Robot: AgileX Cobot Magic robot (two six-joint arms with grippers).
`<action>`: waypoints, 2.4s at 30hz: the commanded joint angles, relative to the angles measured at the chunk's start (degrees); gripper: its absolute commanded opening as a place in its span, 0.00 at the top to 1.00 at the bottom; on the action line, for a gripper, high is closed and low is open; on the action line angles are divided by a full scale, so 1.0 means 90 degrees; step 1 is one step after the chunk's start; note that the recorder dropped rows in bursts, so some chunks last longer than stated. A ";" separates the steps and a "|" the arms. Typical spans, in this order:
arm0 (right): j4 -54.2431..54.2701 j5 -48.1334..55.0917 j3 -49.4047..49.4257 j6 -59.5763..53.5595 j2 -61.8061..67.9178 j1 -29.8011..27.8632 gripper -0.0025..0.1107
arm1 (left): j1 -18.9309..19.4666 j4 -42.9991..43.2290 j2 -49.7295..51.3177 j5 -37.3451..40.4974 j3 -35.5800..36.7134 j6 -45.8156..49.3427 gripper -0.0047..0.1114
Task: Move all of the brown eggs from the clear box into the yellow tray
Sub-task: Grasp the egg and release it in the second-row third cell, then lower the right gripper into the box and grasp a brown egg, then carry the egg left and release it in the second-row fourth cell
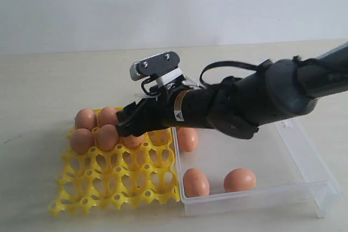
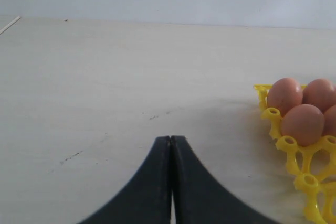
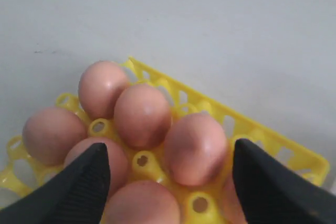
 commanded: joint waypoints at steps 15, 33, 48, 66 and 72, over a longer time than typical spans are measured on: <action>0.2271 0.5686 0.1090 -0.0056 -0.2829 -0.0844 0.41 | -0.0036 -0.0035 -0.0036 -0.0063 -0.0026 -0.0029 0.96; 0.3458 0.5211 0.1358 -0.2821 -0.2614 -0.0955 0.44 | -0.0036 -0.0035 -0.0036 -0.0063 -0.0026 -0.0029 0.96; 0.4809 0.3742 0.0613 -0.2630 -0.1486 -0.0955 0.45 | -0.0036 -0.0035 -0.0036 -0.0063 -0.0026 -0.0029 0.96; 0.4809 0.3758 -0.0095 -0.2744 -0.0679 -0.0955 0.45 | -0.0036 -0.0035 -0.0036 -0.0063 -0.0026 -0.0029 0.96; 0.4956 0.3766 -0.0136 -0.2855 -0.0465 -0.0843 0.45 | -0.0036 -0.0035 -0.0036 -0.0063 -0.0026 -0.0029 0.96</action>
